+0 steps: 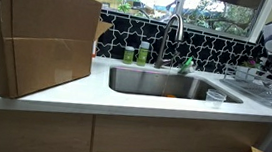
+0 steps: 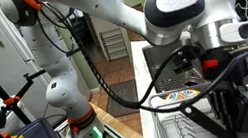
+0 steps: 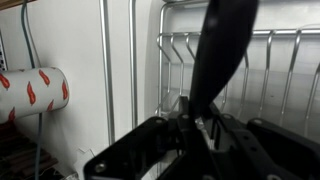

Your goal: Pick up the spoon in the dishes drying rack and rinse it on the tap running tap water twice before putting it back in the dishes washing rack

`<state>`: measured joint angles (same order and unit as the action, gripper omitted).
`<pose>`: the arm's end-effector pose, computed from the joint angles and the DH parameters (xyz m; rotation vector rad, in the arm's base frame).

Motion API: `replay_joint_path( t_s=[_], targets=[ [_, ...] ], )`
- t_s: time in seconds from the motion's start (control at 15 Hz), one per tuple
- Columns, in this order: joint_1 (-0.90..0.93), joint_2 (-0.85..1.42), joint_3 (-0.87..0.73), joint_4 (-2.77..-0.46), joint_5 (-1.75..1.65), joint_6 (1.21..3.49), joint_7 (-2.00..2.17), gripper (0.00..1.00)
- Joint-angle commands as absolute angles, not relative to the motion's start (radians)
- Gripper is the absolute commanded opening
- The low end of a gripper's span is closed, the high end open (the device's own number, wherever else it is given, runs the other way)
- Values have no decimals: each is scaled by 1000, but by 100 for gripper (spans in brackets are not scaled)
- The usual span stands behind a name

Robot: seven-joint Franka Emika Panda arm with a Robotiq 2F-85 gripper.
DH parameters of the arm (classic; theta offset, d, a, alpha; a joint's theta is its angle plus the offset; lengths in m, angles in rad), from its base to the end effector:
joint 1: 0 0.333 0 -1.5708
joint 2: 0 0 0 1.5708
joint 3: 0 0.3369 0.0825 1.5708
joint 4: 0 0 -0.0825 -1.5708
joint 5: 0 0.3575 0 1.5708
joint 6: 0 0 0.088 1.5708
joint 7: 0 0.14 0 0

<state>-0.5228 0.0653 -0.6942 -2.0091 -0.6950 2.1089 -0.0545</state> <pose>0.1530 -0.5370 0.4522 2.3557 -1.0043 -0.4635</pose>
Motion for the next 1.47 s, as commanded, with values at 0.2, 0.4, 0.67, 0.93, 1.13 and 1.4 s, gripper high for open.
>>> replay_joint_path(
  t_s=[0.2, 0.4, 0.67, 0.93, 1.13, 1.4],
  targets=[
    [-498, -61, -649, -2061, -771, 2087, -65, 4],
    [-500, -85, -627, -2074, -743, 2095, -68, 4],
    [-498, -140, -594, -2091, -748, 2102, -88, 4],
    [-503, -135, -575, -2107, -717, 2121, -64, 4],
    [-502, -143, -573, -2144, -619, 2124, -59, 4],
    [-507, -146, -569, -2184, -514, 2130, -54, 4]
  ],
)
